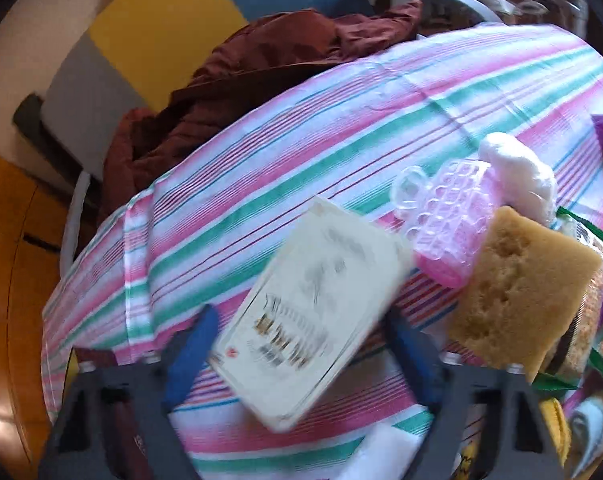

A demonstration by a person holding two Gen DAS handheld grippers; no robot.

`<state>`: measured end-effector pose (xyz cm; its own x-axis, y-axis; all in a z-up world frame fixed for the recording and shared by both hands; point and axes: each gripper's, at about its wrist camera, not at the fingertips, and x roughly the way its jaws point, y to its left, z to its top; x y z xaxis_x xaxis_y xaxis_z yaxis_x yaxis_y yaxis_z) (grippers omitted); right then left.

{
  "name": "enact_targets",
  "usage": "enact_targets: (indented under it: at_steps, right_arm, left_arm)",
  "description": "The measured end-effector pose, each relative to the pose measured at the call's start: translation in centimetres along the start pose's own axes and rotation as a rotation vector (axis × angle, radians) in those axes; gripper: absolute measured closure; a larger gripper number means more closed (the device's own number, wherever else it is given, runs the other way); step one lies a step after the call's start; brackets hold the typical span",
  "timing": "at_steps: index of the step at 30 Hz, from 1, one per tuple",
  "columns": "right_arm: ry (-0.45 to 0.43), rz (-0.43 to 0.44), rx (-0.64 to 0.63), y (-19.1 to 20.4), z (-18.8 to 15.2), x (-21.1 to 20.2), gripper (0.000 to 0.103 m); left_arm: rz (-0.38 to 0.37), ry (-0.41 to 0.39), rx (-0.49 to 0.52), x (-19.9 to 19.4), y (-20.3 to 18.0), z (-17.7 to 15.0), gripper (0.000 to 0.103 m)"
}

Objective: Organize objects
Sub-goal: 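Carry the sponge and white box to the gold tray and release both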

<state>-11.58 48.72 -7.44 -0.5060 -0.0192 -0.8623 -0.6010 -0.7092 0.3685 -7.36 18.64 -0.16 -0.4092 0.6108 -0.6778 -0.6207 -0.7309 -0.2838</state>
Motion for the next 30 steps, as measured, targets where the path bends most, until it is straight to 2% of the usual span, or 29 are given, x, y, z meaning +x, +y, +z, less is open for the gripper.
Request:
enact_targets:
  at_steps: [1, 3, 8, 14, 18, 22, 30]
  right_arm:
    - [-0.003, 0.001, -0.032, 0.4, -0.3, -0.4, 0.040]
    - [-0.003, 0.010, -0.092, 1.1, -1.2, -1.0, 0.044]
    - [0.009, 0.035, -0.201, 1.9, -3.5, -2.2, 0.046]
    - [-0.017, 0.159, -0.291, 4.5, -5.9, -5.5, 0.046]
    - [-0.044, 0.259, -0.389, 7.9, -8.0, -8.3, 0.047]
    - [-0.031, 0.361, -0.523, 12.7, -11.4, -10.1, 0.046]
    - [0.045, 0.420, -0.673, 18.3, -16.6, -9.6, 0.047]
  left_arm:
    - [0.006, -0.004, -0.016, -0.3, 0.5, -0.1, 0.052]
    - [0.018, -0.011, -0.045, -1.1, 1.7, -0.5, 0.052]
    - [0.068, -0.032, -0.105, -3.3, 4.2, -2.0, 0.052]
    - [0.149, -0.061, -0.187, -6.5, 7.6, -4.1, 0.052]
    - [0.203, -0.065, -0.230, -8.6, 9.4, -6.0, 0.052]
    - [0.265, -0.056, -0.261, -10.3, 11.1, -8.2, 0.051]
    - [0.322, -0.052, -0.299, -12.1, 13.1, -11.2, 0.051]
